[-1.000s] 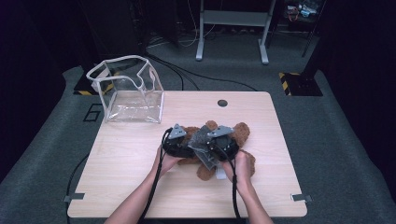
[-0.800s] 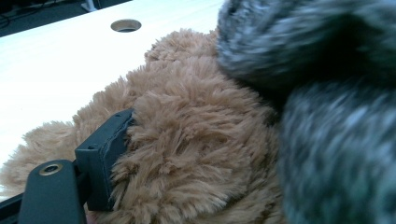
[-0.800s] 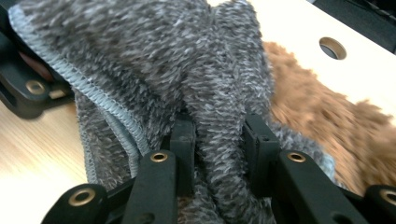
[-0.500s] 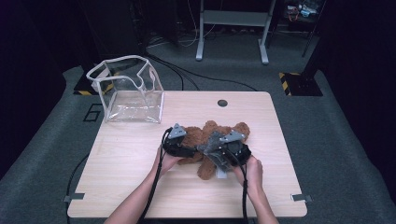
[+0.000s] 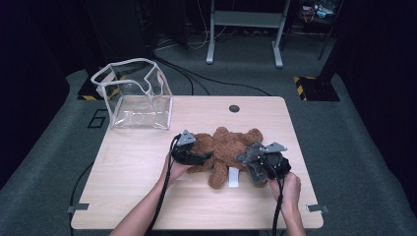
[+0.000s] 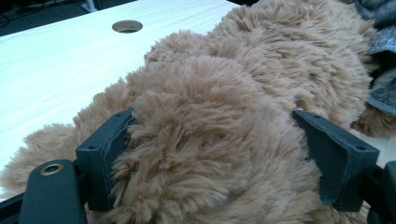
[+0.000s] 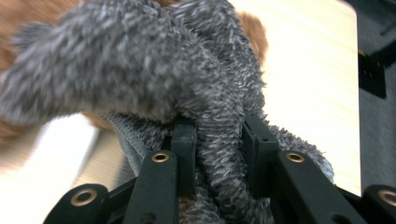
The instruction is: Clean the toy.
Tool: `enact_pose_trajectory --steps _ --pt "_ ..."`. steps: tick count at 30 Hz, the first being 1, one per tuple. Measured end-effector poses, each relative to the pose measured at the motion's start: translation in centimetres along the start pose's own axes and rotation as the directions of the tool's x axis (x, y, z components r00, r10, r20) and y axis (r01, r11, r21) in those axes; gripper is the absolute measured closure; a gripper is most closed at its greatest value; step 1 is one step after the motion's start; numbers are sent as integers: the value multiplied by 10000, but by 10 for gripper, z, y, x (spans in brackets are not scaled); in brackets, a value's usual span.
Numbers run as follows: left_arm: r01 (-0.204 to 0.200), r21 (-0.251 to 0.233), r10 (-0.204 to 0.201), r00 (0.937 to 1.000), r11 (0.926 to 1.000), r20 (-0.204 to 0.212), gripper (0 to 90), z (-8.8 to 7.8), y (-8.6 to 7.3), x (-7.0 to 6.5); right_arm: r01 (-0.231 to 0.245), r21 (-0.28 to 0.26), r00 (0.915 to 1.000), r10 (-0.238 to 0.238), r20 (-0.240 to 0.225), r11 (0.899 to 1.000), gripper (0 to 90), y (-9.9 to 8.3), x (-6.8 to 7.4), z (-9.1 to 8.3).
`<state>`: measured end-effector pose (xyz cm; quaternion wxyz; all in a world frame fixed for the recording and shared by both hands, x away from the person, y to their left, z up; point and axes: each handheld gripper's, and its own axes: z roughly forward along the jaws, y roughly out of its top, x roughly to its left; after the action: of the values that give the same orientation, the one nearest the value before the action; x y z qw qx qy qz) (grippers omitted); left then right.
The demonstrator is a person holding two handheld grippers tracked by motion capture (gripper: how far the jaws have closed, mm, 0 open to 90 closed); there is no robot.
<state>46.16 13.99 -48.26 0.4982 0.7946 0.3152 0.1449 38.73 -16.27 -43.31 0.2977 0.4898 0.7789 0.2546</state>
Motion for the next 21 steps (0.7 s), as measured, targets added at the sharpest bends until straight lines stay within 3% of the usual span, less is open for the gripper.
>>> enact_pose_trajectory --steps 6,11,14,16,21 --pt "34 -44 -34 10000 10000 -19 183 0 0 0 80 -1123 9937 -204 -1102 9936 700 20 19 -20" --pt "15 -70 -15 10000 10000 -3 182 0 0 -1 263 -1492 9798 -551 -1922 9885 698 40 48 -10" --pt "-35 -21 35 10000 10000 -16 183 -1 0 -1 704 -1263 9762 -944 -1951 9895 698 49 66 6" --pt "-71 65 71 10000 10000 -40 182 -1 0 0 968 -1068 9808 -1131 -1592 9896 701 52 74 16" --pt "-110 26 110 9999 9999 0 183 -1 0 -1 906 -897 9813 -1042 -1619 9918 711 48 69 19"
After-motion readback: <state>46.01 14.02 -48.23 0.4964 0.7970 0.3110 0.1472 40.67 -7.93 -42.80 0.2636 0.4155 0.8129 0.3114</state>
